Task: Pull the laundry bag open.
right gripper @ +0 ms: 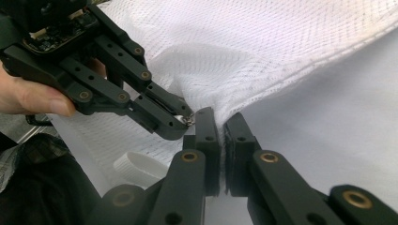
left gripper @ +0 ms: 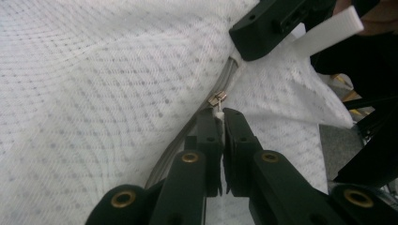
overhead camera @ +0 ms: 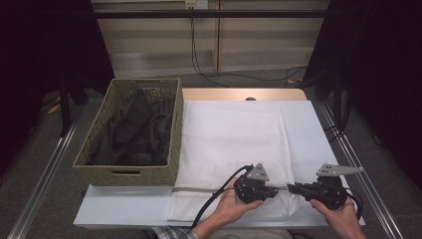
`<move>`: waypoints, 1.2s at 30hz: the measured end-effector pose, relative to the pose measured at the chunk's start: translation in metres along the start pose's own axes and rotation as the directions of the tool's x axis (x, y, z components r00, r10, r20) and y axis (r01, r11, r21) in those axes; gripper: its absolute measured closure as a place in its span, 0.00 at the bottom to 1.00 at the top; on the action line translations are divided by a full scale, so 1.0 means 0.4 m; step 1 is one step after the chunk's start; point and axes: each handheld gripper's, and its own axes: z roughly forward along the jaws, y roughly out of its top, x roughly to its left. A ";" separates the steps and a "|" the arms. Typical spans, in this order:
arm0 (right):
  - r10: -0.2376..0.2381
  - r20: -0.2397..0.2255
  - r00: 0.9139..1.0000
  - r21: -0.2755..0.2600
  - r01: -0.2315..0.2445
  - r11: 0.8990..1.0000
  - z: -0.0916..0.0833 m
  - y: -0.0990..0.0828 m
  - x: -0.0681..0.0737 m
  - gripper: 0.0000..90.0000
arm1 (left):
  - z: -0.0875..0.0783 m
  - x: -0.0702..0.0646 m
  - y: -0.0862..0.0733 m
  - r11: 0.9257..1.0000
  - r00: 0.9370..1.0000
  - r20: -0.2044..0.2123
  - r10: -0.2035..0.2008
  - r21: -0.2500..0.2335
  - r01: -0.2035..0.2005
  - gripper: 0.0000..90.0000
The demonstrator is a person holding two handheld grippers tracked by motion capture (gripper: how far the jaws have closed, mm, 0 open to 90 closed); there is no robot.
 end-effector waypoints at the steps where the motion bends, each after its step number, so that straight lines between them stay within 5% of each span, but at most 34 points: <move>1: 0.003 0.003 1.000 0.002 -0.003 1.000 0.000 0.000 0.000 0.96 | -0.003 0.001 -0.001 1.000 1.000 -0.004 -0.003 0.002 0.003 0.96; 36: 0.015 0.034 0.999 -0.004 -0.015 1.000 -0.006 0.000 -0.008 0.96 | -0.045 0.013 -0.013 0.999 1.000 -0.024 0.015 0.038 -0.014 0.96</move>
